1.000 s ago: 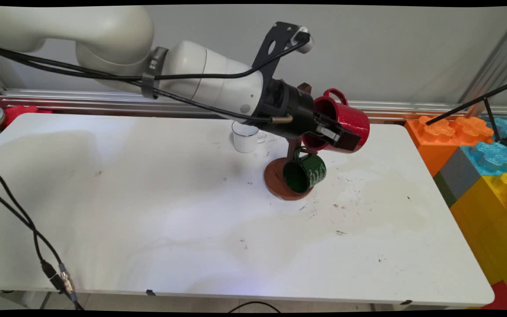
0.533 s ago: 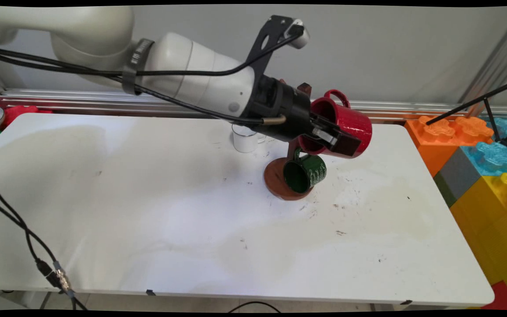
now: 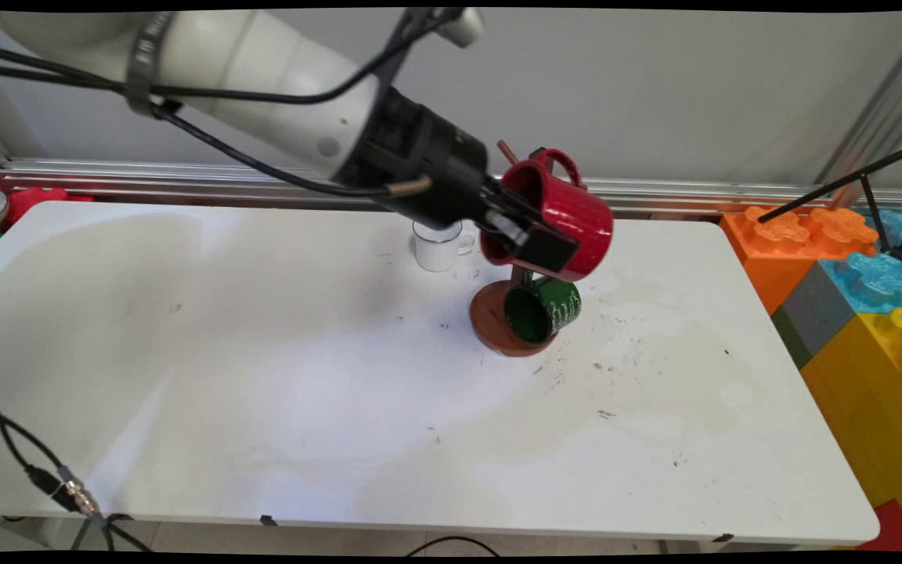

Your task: Place the picked object on the table

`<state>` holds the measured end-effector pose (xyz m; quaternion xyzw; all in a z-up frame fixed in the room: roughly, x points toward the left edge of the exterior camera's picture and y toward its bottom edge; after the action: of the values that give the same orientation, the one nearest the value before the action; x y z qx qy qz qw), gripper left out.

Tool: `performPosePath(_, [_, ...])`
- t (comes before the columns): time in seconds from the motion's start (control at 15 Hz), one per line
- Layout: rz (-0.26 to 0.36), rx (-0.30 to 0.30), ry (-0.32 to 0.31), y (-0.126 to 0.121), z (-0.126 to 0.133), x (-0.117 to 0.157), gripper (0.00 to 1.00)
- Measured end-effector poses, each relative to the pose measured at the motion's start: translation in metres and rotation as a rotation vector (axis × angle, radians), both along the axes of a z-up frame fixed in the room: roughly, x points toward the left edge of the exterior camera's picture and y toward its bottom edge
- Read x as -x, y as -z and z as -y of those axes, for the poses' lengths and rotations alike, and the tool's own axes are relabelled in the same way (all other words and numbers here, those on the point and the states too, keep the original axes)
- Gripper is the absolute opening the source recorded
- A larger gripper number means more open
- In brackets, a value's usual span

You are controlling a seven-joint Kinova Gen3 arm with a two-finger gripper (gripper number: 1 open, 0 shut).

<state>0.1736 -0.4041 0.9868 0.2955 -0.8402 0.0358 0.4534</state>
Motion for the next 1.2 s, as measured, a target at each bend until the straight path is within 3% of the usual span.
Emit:
performPosePath(0.4, [0.080, 0.000, 0.077, -0.021, -0.010, -0.036, 0.00])
performPosePath(0.8, [0.271, -0.001, 0.166, -0.027, -0.010, -0.082, 0.00])
performPosePath(1.2, [0.500, 0.001, 0.249, -0.003, 0.010, -0.121, 0.00])
